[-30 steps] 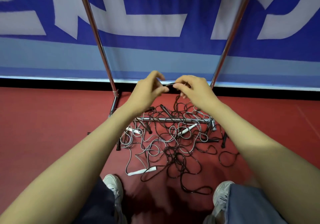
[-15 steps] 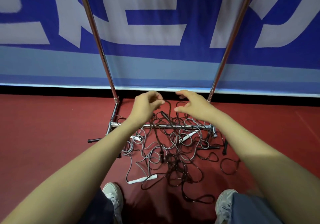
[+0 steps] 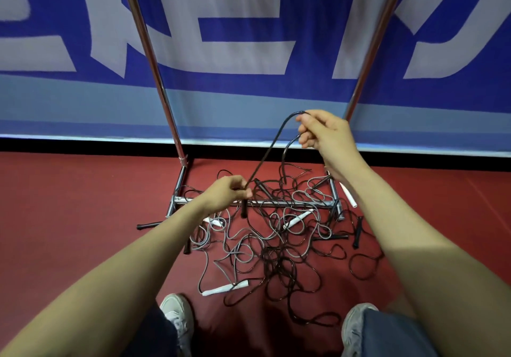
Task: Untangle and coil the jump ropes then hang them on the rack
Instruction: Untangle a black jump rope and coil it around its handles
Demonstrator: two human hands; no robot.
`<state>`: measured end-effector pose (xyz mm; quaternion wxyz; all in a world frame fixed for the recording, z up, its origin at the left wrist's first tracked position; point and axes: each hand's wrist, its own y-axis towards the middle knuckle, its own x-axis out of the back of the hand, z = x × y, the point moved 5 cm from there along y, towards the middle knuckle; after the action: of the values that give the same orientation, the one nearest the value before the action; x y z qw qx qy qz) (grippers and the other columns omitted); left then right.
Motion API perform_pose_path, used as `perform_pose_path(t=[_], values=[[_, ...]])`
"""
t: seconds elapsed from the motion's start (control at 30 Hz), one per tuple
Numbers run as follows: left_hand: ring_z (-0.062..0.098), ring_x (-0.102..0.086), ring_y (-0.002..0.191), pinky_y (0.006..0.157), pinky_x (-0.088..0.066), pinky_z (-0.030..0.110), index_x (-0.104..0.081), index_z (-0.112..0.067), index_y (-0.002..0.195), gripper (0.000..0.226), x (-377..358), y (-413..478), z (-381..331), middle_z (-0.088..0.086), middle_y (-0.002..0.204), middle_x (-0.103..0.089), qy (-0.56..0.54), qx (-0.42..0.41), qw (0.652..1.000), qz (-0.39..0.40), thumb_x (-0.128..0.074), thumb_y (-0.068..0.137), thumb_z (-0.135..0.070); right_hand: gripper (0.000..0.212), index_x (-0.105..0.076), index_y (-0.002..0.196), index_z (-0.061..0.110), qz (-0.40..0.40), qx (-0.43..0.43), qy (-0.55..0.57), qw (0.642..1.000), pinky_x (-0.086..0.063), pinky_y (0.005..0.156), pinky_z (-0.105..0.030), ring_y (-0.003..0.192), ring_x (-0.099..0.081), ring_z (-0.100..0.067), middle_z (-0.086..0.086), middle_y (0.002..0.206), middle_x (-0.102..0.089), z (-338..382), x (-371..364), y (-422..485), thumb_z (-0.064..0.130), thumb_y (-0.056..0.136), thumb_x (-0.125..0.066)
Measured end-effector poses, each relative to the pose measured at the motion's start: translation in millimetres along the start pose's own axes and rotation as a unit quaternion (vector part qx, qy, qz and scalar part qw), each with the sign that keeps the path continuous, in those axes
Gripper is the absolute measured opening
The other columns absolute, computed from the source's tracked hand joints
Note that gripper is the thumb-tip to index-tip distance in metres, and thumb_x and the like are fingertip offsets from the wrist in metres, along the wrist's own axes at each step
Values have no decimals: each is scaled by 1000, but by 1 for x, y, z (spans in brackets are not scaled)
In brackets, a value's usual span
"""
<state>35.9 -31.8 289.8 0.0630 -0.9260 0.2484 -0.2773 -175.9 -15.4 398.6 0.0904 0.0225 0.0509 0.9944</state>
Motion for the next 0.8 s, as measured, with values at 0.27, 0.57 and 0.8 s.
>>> perform_pose_path(t=[0.27,0.57,0.8], values=[[21,-67,77,82,-54,38,-48,-24,115,22,17,-2,7,3,87,-60,-105,-22,983,-148,-55,97,-14,14,-64,89,12,-25,-45,-16,999,-47,53,-18,52,-54,-5,-3,74,-58,-12,3,5,11,97,-52],[7,-54,110,102,-38,26,-49,-14,132,47,-46,-4,-35,-10,123,-55,-29,-39,998,25,-66,90,-24,19,-60,90,7,6,-88,64,994,-49,56,-18,57,-56,-8,-6,76,-56,-20,-15,2,8,101,-45],[13,-58,72,62,-38,19,-58,-10,100,17,-38,-3,-44,-3,82,-65,49,-60,992,-101,-57,96,-26,29,-42,131,9,-2,-165,-39,986,-58,78,-31,73,-67,-23,-9,87,-62,-42,-16,4,10,103,-38]])
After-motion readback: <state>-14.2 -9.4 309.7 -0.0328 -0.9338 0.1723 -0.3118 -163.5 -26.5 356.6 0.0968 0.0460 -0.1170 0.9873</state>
